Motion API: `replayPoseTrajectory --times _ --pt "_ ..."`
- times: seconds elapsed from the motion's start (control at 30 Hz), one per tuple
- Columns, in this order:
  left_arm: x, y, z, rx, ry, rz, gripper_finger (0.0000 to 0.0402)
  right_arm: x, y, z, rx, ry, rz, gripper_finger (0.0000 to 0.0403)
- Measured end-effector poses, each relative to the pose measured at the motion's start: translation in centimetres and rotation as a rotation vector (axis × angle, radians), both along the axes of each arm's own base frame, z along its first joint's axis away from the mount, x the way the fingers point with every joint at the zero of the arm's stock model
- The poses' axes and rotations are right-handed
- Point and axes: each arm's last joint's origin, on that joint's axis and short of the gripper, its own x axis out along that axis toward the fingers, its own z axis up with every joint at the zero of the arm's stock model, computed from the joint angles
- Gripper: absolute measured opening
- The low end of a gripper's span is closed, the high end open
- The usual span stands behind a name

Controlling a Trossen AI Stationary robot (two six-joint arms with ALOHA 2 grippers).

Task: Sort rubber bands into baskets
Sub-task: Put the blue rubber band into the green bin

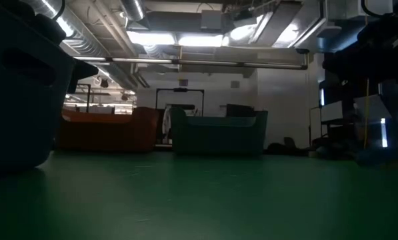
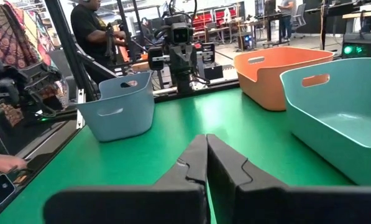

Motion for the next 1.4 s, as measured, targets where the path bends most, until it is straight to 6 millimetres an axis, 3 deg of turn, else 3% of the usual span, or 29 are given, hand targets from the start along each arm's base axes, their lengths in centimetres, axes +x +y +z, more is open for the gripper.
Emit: replayPoseTrajectory --times 1.03,1.13,1.33,1.4 --pt "0.0 0.0 0.0 0.001 0.0 0.0 0.0004 0.0 0.0 0.0 0.0 -0.001 0.006 0.0008" --pt "0.0 0.1 0.1 0.103 -0.001 0.026 0.0004 0.0 0.0 0.0 0.0 -0.001 0.006 0.0008" --pt "0.0 0.2 1.7 0.151 -0.157 0.055 0.0004 0.0 -0.1 0.3 0.01 -0.036 -0.019 0.0008" --pt "-0.1 0.2 2.4 0.124 -0.232 0.057 0.0004 0.0 0.0 0.6 0.094 -0.068 0.002 0.0008"
